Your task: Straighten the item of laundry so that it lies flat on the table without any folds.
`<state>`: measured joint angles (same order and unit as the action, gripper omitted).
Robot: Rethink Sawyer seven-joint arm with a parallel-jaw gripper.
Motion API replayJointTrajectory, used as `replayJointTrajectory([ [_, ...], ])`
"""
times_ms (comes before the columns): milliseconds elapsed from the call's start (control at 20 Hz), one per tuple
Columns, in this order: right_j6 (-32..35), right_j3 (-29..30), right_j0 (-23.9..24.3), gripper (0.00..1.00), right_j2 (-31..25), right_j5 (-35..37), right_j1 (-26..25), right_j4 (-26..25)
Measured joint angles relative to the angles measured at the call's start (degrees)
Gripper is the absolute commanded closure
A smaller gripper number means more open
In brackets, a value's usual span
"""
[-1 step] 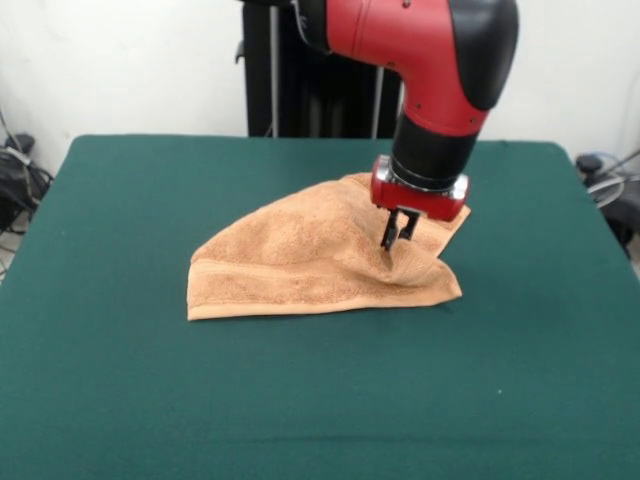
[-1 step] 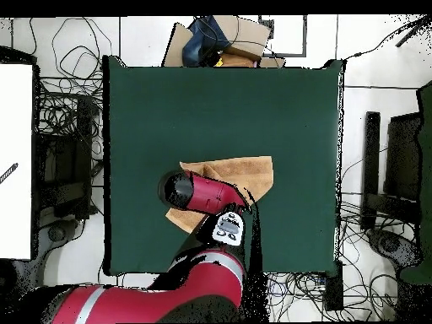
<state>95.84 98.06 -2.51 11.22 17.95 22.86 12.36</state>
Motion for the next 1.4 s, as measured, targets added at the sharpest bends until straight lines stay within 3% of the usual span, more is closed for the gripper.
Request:
replayJointTrajectory([
  [1400,0.00,0.67,-0.54,1.00,-0.08,-1.97,2.77,0.84],
])
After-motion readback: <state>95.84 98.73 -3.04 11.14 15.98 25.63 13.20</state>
